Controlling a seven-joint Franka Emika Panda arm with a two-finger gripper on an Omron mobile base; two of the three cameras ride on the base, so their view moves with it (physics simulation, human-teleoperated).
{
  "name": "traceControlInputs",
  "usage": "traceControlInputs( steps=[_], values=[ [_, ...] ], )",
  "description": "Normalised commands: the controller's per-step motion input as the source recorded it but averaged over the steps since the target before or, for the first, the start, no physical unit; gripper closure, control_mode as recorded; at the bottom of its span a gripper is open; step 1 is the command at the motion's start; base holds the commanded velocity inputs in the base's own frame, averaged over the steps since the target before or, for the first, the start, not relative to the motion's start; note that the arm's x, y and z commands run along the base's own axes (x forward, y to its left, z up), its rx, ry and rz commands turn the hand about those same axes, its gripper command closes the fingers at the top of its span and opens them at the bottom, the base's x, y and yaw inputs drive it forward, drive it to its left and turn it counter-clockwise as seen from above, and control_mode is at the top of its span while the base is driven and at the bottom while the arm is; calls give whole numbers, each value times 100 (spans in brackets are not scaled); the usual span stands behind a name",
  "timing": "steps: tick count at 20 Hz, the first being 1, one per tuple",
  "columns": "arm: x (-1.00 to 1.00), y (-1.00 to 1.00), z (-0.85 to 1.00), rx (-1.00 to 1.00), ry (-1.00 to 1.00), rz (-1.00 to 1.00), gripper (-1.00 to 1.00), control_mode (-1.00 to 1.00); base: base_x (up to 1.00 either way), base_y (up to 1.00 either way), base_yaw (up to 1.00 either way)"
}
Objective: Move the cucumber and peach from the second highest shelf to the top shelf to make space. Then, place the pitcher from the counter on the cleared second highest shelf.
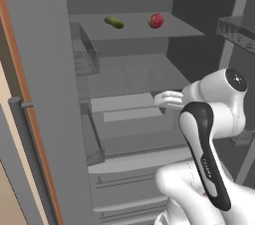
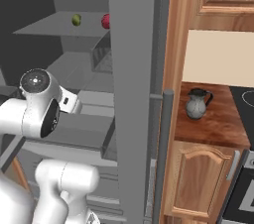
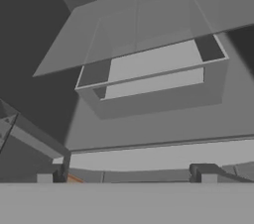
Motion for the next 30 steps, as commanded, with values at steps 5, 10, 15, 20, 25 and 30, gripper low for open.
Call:
traceControlInputs(
  steps=[5,10,15,20,25,30],
  values=[
    [0,0,0,0,0,0,-100,100,-77,21,-14],
    [0,0,0,0,0,0,-100,100,-89,21,-27],
    [0,0,0,0,0,0,-100,100,-63,24,-42],
    [0,0,0,0,0,0,-100,100,-35,20,-55],
    [0,0,0,0,0,0,-100,100,-10,6,-60],
    [0,0,0,0,0,0,-100,100,0,-21,-51]
  ],
)
